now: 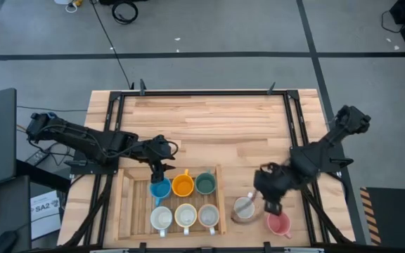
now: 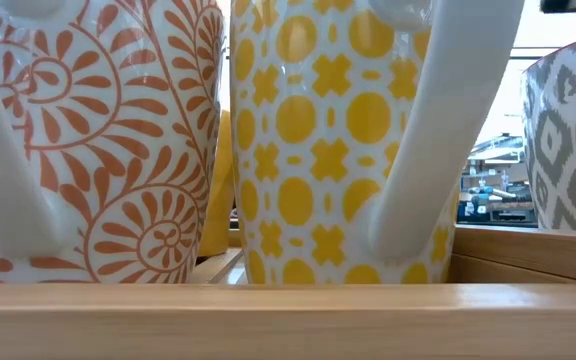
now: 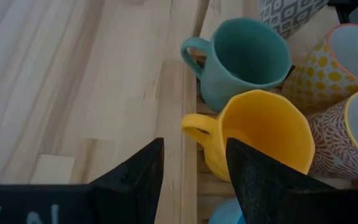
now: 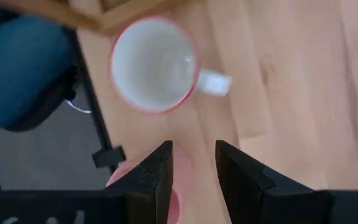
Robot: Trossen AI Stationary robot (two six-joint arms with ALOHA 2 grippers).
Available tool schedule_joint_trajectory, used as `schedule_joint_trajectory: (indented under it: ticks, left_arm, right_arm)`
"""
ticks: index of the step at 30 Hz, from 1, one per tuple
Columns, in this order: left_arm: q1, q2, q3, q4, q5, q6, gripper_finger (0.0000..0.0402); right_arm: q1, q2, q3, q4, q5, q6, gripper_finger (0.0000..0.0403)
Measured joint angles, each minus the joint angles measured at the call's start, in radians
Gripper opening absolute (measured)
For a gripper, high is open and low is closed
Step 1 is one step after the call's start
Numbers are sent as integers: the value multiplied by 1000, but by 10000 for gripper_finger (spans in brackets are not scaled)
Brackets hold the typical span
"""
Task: Place coffee mugs
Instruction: Put the pink mug on the shelf
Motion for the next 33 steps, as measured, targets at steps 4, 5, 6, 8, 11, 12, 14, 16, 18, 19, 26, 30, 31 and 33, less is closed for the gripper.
schedule_joint_trajectory:
  ticks: [4, 5, 6, 8, 11, 12, 14, 16, 18, 19, 26, 30, 31, 33]
  left_arm:
    - [0, 0, 0, 1, 0, 0, 180]
    - [0, 0, 0, 1, 0, 0, 180]
    - [0, 0, 0, 2, 0, -1, 180]
    - [0, 0, 0, 2, 0, -14, 180]
    - [0, 0, 0, 2, 0, -32, 180]
    - [0, 0, 0, 2, 0, -32, 180]
    - [0, 0, 0, 2, 0, -34, 180]
    - [0, 0, 0, 7, 0, -34, 180]
    - [0, 0, 0, 15, 0, -35, 180]
    - [0, 0, 0, 17, 0, -35, 180]
    - [0, 0, 0, 27, 0, -35, 180]
    - [0, 0, 0, 27, 0, -35, 180]
    - [0, 0, 0, 27, 0, -35, 180]
    - [0, 0, 0, 27, 0, -35, 180]
  right_arm:
    - [118, 0, 0, 1, 74, 45, 126]
    - [140, 0, 0, 0, 89, 61, 126]
    - [161, 0, 0, 0, 106, 79, 126]
    - [198, 0, 0, 0, 139, 117, 126]
    - [242, 14, 0, 0, 189, 154, 126]
    - [255, 24, 0, 1, 201, 156, 126]
    - [273, 47, 0, 3, 208, 154, 126]
    - [289, 75, 0, 4, 197, 149, 126]
    - [301, 103, 0, 4, 174, 149, 126]
    - [306, 120, 0, 3, 164, 149, 126]
    - [327, 224, 0, -19, 140, 122, 126]
    - [327, 264, 0, -36, 139, 120, 126]
    - [327, 275, 0, -41, 139, 120, 126]
    - [327, 292, 0, -52, 139, 120, 126]
